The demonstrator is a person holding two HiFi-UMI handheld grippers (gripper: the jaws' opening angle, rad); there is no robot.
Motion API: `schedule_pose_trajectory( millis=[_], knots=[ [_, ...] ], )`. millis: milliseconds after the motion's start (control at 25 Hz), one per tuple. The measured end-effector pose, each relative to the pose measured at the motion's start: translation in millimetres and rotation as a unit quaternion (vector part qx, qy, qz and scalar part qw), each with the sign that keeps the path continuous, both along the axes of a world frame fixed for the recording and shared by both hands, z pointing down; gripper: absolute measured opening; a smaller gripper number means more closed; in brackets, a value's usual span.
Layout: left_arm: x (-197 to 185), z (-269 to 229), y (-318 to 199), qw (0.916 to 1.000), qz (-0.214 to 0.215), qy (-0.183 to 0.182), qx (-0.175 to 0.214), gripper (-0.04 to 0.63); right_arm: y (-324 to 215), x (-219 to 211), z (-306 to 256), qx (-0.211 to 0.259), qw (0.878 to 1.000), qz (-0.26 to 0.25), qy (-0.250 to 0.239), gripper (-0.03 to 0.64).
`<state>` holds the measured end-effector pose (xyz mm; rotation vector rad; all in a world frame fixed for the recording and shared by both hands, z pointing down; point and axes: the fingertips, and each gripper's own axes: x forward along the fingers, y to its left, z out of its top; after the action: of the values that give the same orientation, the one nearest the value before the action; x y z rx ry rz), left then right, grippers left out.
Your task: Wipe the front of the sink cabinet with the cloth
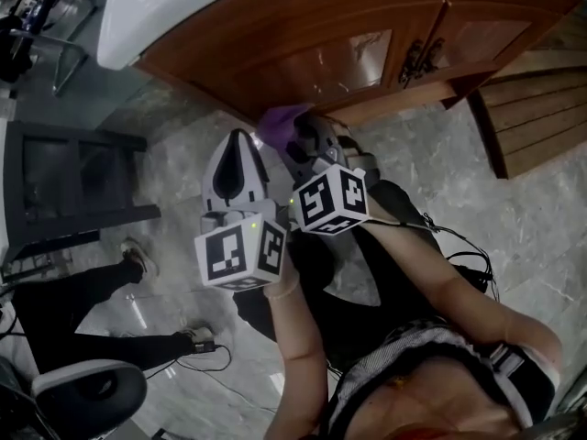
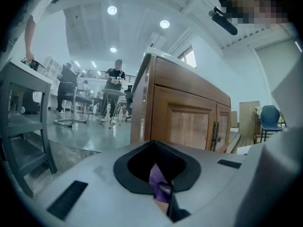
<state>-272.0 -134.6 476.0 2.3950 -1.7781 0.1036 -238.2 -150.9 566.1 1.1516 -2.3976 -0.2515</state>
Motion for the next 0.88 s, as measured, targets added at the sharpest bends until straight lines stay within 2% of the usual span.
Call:
schedule_pose_trajectory(
  millis=[480,880],
  knots=[
    [3,3,-5,0.9999,0.009,0.013,-0.002,0.002,-3,-5,5,0.015,1.0,0.007,0.008,0.187],
    [22,4,-9,0.9995,0.026,0.015,-0.001,0.002,-5,12,13,0.014,0.999,0.018,0.027,0.187]
  ],
)
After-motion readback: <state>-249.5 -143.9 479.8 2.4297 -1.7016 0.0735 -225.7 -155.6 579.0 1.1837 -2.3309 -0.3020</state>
